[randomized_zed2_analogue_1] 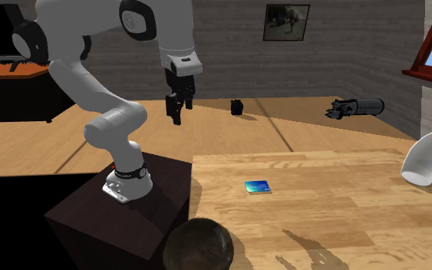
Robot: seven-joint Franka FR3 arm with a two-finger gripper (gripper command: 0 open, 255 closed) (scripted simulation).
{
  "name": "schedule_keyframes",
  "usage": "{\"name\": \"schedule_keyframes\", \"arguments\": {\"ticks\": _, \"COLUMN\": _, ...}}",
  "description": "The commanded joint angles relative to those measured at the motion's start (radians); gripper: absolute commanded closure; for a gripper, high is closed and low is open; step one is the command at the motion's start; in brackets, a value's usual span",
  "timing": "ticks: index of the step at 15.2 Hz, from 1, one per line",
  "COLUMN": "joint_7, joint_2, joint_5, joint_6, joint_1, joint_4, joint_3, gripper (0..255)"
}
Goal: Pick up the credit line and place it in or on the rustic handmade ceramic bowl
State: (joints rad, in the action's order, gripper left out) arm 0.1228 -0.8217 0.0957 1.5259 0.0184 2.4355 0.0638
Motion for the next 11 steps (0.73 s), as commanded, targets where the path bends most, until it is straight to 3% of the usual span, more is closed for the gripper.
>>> {"name": "schedule_keyframes", "arguments": {"ticks": 1, "joint_7": 0.0, "joint_2": 0.0, "joint_5": 0.0, "joint_6": 0.0, "joint_1": 0.0, "joint_4": 0.0, "joint_3": 0.0, "gripper": 0}}
{"name": "schedule_keyframes", "arguments": {"ticks": 11, "joint_7": 0.037, "joint_2": 0.2, "joint_5": 0.008, "joint_6": 0.455, "joint_1": -0.029, "joint_4": 0.151, "joint_3": -0.038, "gripper": 0}}
